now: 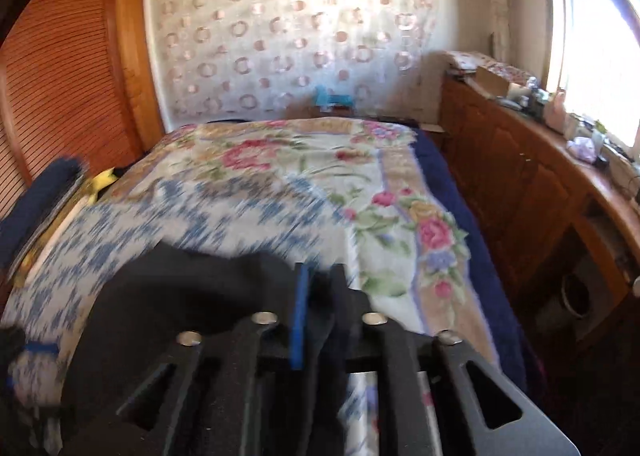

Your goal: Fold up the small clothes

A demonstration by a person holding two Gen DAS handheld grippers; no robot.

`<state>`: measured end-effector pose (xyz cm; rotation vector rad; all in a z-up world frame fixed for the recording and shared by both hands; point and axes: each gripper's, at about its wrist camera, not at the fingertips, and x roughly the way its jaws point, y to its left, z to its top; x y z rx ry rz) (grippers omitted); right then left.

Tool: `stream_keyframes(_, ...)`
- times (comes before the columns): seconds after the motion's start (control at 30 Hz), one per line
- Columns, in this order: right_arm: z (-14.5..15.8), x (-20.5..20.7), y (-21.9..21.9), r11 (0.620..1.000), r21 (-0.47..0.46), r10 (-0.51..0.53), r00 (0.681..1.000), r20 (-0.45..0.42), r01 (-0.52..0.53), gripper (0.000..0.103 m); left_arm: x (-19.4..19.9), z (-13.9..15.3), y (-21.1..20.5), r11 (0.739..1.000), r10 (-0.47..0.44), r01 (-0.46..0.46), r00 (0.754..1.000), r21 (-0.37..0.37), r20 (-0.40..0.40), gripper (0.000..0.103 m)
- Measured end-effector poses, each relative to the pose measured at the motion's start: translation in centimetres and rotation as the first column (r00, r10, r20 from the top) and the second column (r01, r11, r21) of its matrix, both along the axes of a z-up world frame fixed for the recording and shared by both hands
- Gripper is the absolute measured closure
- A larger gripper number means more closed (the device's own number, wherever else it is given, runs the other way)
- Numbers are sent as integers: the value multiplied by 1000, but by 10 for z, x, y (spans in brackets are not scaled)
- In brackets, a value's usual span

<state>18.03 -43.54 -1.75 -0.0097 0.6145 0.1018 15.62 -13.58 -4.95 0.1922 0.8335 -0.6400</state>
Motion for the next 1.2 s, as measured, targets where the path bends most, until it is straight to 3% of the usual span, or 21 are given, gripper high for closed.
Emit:
stream_keyframes(0.2, -47, -95, 9, 995, 19, 98, 991, -88, -97, 74, -10, 0, 6, 1000, 5, -5, 1000, -16, -6, 27)
stream_keyframes(0.33, -68, -125, 13, 993, 18, 114, 983, -144, -112, 74, -12, 0, 4, 1000, 2, -2, 1000, -12, -6, 27)
stream_keyframes(0.53, -70, -110, 20, 994, 13, 112, 980, -167, -112, 75, -14, -1, 1, 1000, 1, -1, 1000, -6, -7, 27)
stream_keyframes(0.57, -69, -112, 19, 992, 20, 126, 979, -163, -125, 92, -14, -1, 0, 1000, 0, 0, 1000, -5, -7, 27)
stream_keyframes(0.6, -67, -115, 21, 990, 30, 138, 978, -156, -135, 100, -14, -1, -1, 1000, -2, 2, 1000, -5, -7, 27)
stream_keyframes(0.83, -43, -173, -15, 999, 22, 28, 999, -22, -27, 100, -26, 3, -3, 1000, -23, 23, 1000, -13, -6, 27)
stream_keyframes(1.03, -68, -175, -22, 998, 65, 9, 996, -92, -3, 100, -33, -8, -16, 998, -57, 57, 998, -11, -40, 27)
stream_keyframes(1.2, -70, -169, -21, 998, 61, -1, 997, -80, 6, 98, -42, -16, -21, 995, -95, 93, 991, -27, -91, 49)
